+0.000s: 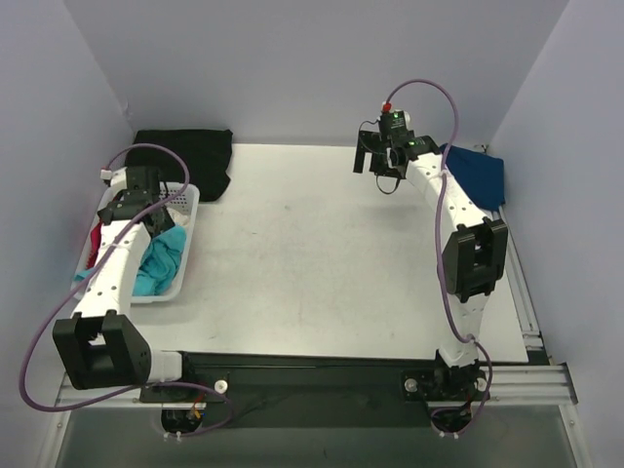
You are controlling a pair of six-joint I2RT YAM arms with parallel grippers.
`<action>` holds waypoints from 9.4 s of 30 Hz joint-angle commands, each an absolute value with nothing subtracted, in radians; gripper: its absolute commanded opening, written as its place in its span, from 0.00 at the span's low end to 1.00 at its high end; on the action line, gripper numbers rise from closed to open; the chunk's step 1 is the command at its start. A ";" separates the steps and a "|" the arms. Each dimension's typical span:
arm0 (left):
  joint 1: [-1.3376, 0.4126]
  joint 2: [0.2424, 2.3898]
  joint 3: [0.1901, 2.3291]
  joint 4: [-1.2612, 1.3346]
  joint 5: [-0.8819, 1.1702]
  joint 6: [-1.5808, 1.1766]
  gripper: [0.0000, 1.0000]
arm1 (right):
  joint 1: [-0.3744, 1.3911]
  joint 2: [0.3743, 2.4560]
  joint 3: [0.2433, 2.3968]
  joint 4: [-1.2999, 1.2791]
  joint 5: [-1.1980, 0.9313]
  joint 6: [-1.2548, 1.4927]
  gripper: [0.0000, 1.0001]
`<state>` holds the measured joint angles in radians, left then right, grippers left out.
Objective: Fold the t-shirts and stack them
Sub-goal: Grab crumpled tshirt from bin with the left arm, then move the tshirt to the center of the board, then flatten out the tshirt
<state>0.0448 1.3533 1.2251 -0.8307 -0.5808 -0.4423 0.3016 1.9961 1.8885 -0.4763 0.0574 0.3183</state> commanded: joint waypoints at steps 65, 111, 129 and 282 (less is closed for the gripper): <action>-0.069 1.545 1.787 -0.276 0.726 -0.508 0.00 | 0.232 1.960 1.971 -0.497 0.072 0.353 0.99; -0.661 2.301 2.116 -0.722 0.401 -0.166 0.97 | 0.173 1.758 1.763 -0.626 0.248 0.408 1.00; -0.431 1.983 1.787 -0.713 -0.021 -0.307 0.97 | 0.322 1.756 1.677 -0.620 0.133 0.345 1.00; -0.157 1.488 1.390 -0.899 -0.155 -0.436 0.00 | 0.489 2.117 1.786 -0.695 0.161 0.397 0.00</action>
<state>-0.1791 1.5108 1.3113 -0.9100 -0.1619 -0.4572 0.5156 2.2547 1.8324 -0.6308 0.0612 0.3660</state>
